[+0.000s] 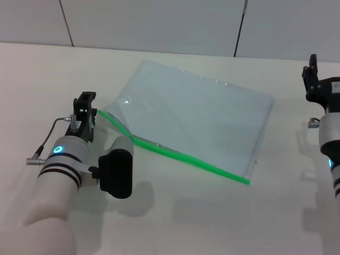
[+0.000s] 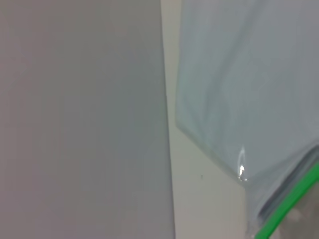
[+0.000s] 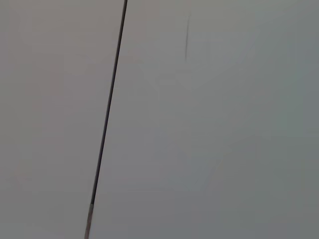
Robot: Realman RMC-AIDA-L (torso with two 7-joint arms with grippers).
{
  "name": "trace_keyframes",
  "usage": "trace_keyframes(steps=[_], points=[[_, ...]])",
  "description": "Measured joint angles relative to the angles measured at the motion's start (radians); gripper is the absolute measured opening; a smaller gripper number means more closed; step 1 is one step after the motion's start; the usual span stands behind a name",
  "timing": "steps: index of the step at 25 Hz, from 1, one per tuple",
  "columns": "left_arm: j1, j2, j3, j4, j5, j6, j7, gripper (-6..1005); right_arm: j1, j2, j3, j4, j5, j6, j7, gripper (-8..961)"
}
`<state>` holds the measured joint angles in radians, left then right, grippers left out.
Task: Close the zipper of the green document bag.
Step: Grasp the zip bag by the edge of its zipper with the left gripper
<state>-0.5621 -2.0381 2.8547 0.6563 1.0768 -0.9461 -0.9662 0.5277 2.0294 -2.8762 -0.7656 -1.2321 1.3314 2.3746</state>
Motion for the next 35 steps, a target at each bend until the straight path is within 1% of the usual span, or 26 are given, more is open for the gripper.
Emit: trace_keyframes(steps=[20,35], points=[[-0.033,0.000,0.002,-0.034,0.008,0.051,0.000,431,0.002,0.000,0.000,0.000,-0.003,0.000,0.000,732],[-0.036,-0.003,0.003,-0.031,0.012,0.077,0.009,425,0.002,0.000,0.000,0.000,-0.001,0.000,0.000,732]])
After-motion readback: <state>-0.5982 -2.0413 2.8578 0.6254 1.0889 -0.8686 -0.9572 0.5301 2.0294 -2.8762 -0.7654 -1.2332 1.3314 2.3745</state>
